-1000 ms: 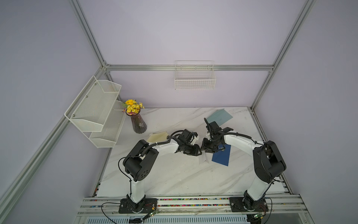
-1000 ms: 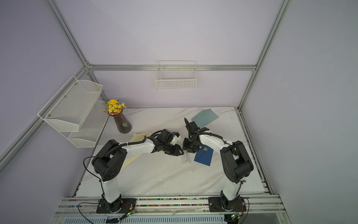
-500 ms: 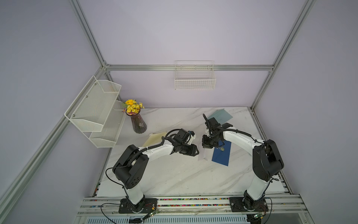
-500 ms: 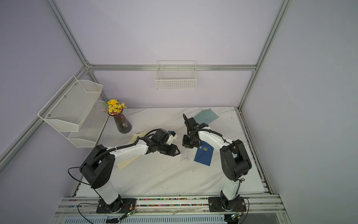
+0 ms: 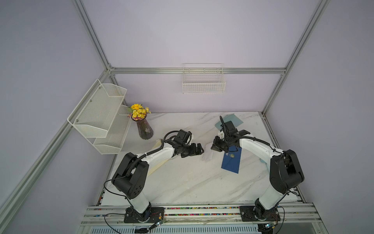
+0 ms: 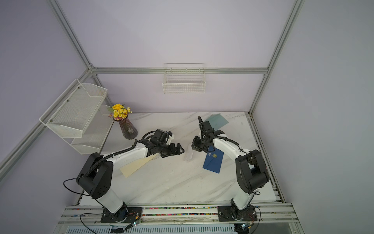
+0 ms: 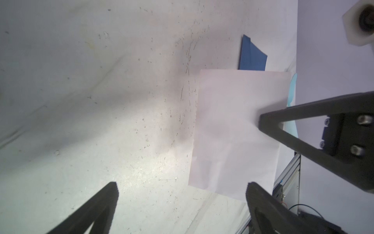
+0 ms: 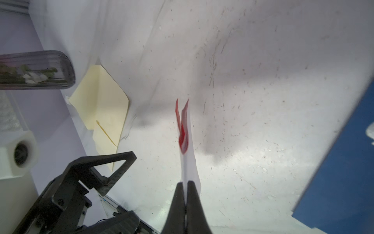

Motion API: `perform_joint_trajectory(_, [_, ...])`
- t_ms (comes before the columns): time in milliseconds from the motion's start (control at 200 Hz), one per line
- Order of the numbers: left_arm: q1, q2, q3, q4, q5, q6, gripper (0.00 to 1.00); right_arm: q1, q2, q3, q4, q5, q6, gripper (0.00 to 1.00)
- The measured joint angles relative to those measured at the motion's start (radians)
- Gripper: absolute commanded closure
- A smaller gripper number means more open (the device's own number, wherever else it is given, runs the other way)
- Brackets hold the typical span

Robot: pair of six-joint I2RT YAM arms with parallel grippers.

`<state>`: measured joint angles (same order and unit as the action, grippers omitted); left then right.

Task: Fold the letter paper in half and place it into the envelope
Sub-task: Fold the letter paper at the center of the board.

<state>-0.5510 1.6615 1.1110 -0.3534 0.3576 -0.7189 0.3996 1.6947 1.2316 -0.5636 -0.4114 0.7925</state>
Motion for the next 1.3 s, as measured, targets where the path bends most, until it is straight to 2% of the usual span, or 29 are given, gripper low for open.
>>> perform_joint_trajectory(240, [0.029,-0.057,-0.006,0.143,0.031,-0.212,0.00,-0.002,0.001,-0.050,0.290,-0.084,0.214,1.00])
perform_joint_trajectory(490, [0.034,-0.063,-0.084,0.319,0.059,-0.400,0.00,-0.002,0.007,-0.121,0.538,-0.119,0.400,1.00])
perform_joint_trajectory(875, [0.040,-0.063,-0.120,0.410,0.058,-0.510,0.00,-0.002,0.000,-0.212,0.761,-0.118,0.533,1.00])
perform_joint_trajectory(1300, [0.047,-0.063,-0.134,0.402,0.058,-0.534,0.00,-0.005,-0.035,-0.232,0.811,-0.112,0.557,1.00])
